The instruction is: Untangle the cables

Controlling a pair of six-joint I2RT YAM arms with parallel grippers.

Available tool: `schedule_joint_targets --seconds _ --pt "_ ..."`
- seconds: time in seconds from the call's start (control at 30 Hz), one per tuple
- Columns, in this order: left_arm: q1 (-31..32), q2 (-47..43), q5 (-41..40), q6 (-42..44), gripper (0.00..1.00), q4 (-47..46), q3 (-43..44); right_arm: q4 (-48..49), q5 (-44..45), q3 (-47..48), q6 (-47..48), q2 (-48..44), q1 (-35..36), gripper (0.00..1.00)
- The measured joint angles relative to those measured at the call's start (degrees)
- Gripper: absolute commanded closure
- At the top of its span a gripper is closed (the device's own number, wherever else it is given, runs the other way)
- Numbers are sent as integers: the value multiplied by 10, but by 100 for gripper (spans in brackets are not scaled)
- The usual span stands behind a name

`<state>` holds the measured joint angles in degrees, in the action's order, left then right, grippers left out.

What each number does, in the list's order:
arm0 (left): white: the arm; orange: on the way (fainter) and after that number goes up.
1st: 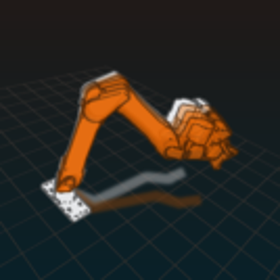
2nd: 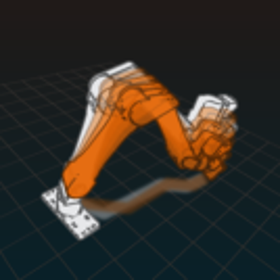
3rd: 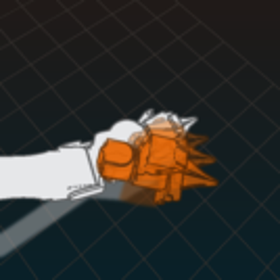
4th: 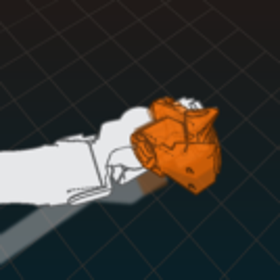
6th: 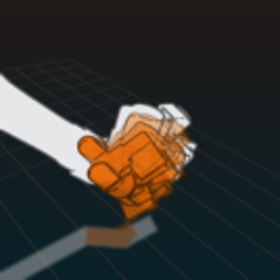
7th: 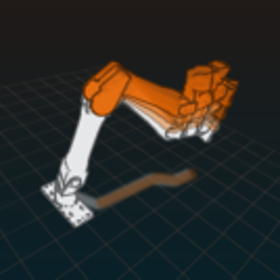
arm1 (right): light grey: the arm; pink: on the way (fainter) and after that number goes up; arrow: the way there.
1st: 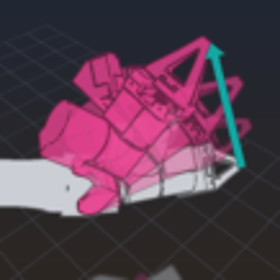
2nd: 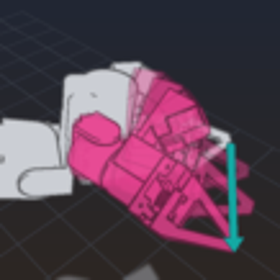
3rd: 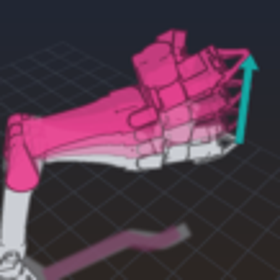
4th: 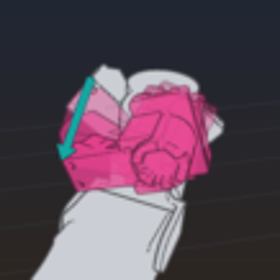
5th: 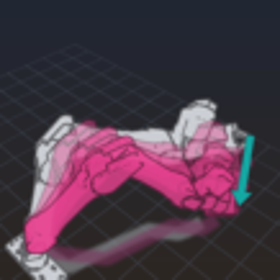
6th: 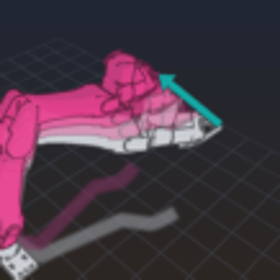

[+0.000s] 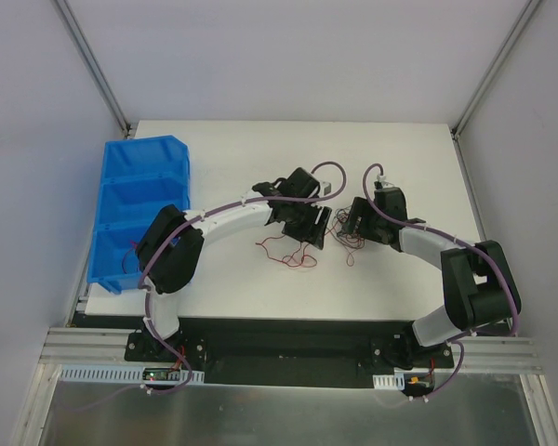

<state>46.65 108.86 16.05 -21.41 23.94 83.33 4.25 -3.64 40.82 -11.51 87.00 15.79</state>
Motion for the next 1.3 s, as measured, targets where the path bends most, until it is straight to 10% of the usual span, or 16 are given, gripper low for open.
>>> schedule_joint_targets --seconds 0.17,0.37,0.63,0.97,1.3 --pt "10 34 1 0 54 -7 20 0 -2 0 0 0 0 21" --pt "10 56 -2 -3 100 -7 23 0 -2 1 0 1 0 21" --pt "10 -1 -64 2 100 -5 -40 -12 60 9 -21 7 2 26" --pt "10 -337 -169 -18 100 0 -206 -31 132 10 -68 6 -26 30" --pt "10 -365 -210 -36 100 40 -248 -36 165 0 -86 -3 -50 30"
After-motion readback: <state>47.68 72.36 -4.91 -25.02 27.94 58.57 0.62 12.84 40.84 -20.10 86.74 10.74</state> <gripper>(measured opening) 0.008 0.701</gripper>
